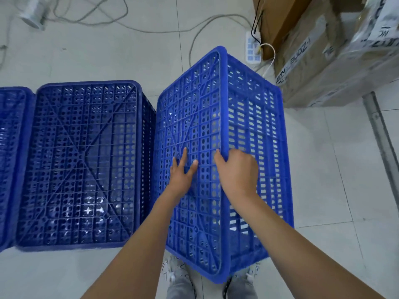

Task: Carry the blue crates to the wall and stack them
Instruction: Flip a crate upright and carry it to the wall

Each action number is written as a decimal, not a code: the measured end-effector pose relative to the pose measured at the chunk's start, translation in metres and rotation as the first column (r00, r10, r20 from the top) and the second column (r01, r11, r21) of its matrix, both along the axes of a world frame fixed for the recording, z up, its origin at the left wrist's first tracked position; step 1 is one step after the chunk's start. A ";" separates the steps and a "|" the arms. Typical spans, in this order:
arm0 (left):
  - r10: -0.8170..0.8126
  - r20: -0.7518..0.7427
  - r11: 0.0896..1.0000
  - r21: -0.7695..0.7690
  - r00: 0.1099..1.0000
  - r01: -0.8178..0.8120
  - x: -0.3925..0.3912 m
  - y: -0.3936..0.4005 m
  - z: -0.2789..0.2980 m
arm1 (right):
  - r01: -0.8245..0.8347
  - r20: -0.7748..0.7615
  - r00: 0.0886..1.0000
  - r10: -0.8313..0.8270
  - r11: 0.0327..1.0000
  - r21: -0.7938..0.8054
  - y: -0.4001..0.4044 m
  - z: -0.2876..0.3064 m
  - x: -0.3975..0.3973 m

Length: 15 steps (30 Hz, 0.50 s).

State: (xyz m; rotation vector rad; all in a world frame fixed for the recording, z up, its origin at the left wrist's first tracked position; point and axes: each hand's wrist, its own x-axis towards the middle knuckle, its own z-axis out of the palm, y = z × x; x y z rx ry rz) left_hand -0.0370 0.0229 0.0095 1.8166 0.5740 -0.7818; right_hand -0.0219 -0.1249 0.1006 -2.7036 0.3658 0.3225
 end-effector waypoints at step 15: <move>0.230 -0.174 0.942 -0.209 0.957 -0.264 0.000 0.032 0.024 | 0.591 -0.307 0.786 -0.537 0.798 0.115 -0.125 -0.063 -0.009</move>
